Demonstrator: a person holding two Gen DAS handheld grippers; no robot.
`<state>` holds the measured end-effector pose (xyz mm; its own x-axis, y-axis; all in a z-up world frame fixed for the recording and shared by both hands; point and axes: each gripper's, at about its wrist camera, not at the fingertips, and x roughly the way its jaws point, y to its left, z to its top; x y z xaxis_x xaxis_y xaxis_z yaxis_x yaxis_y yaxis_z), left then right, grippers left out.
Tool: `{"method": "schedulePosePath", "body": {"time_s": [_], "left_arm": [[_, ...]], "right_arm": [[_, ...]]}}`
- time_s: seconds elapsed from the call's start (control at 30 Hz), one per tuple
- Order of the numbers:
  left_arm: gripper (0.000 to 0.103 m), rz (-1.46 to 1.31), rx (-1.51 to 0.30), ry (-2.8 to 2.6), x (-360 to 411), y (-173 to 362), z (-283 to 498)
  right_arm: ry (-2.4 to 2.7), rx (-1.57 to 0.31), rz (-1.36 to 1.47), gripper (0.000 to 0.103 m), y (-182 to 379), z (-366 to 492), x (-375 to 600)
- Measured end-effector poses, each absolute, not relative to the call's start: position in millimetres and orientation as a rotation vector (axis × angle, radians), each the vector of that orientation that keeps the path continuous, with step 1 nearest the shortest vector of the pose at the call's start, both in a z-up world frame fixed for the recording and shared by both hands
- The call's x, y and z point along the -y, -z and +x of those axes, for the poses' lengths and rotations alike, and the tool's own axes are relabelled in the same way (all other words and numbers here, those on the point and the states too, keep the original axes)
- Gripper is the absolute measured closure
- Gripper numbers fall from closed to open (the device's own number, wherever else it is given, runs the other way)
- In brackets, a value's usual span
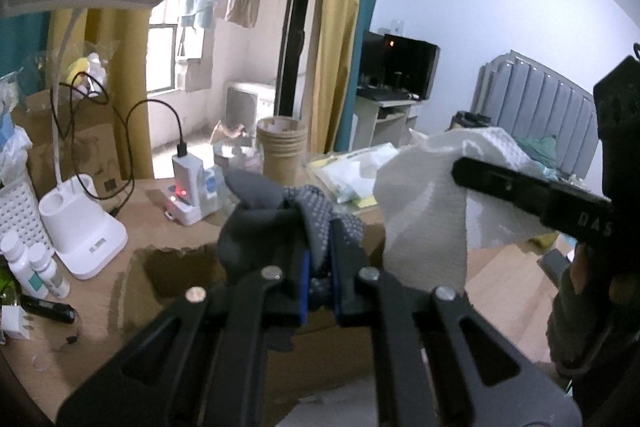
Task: Organize soft objects
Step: 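Lift the glove with the left tool while the right tool carries the cloth toward the box, then lower the cloth into the box and open the right tool while the left tool lowers the glove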
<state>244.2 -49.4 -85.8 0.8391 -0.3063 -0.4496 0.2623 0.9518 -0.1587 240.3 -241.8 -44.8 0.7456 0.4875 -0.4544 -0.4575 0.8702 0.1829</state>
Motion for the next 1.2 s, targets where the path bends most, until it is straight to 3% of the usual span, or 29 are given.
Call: {"method": "schedulePosePath", "body": {"time_s": [0.87,0.93,1.2], "left_arm": [[0.095,-0.104,-0.71,0.33,55.1,137.1,276.8],[0.095,-0.113,-0.725,0.333,53.6,139.7,278.5],[0.093,-0.134,-0.725,0.338,48.3,137.8,276.3]], "right_arm": [[-0.566,-0.801,0.018,0.099,121.5,254.7,211.5],[-0.581,-0.799,0.021,0.095,120.8,254.0,211.0],[-0.6,-0.686,0.017,0.062,96.3,241.2,217.3]]}}
